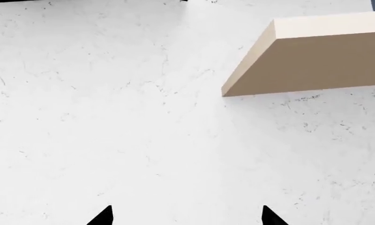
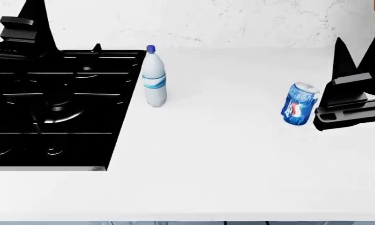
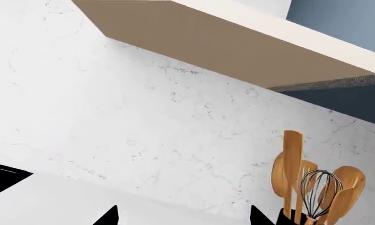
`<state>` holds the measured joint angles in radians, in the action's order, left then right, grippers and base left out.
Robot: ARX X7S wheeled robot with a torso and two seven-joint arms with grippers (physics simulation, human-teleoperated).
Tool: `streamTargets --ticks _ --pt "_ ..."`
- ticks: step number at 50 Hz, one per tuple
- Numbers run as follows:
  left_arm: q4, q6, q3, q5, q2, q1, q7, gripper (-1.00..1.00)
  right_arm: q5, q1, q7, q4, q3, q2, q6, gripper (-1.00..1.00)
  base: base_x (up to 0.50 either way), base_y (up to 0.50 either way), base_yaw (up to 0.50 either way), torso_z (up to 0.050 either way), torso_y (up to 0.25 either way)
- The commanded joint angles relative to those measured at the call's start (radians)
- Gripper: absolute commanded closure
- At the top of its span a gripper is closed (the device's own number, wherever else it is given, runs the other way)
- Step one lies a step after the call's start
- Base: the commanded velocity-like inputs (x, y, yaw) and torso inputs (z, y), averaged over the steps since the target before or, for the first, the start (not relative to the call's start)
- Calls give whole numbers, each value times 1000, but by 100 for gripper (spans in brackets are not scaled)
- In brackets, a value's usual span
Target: Move the drinks to the dining counter.
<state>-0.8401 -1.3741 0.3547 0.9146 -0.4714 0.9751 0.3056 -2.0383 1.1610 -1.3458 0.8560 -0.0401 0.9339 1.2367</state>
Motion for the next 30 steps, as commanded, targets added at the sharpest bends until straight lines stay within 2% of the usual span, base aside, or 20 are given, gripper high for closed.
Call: streamTargets --ticks 1,10,18,22,30 --pt "0 5 11 15 -6 -10 8 -100 5 -3 5 -1 2 5 -11 -100 363 -105 0 0 0" --pt "-1 -5 26 35 -15 -8 21 -100 1 -20 5 6 -10 19 -24 -100 95 -30 0 0 2" --pt "5 13 15 31 -14 -18 24 -100 19 -55 20 2 -30 15 -28 -100 0 -458 0 0 0" --pt "20 30 -8 10 -18 -31 23 -100 15 -57 -7 -16 15 25 -23 -100 0 0 0 0 0" --pt "168 -139 -3 125 54 -23 52 -100 -35 -103 0 -90 110 -14 -47 -100 0 0 0 0 0"
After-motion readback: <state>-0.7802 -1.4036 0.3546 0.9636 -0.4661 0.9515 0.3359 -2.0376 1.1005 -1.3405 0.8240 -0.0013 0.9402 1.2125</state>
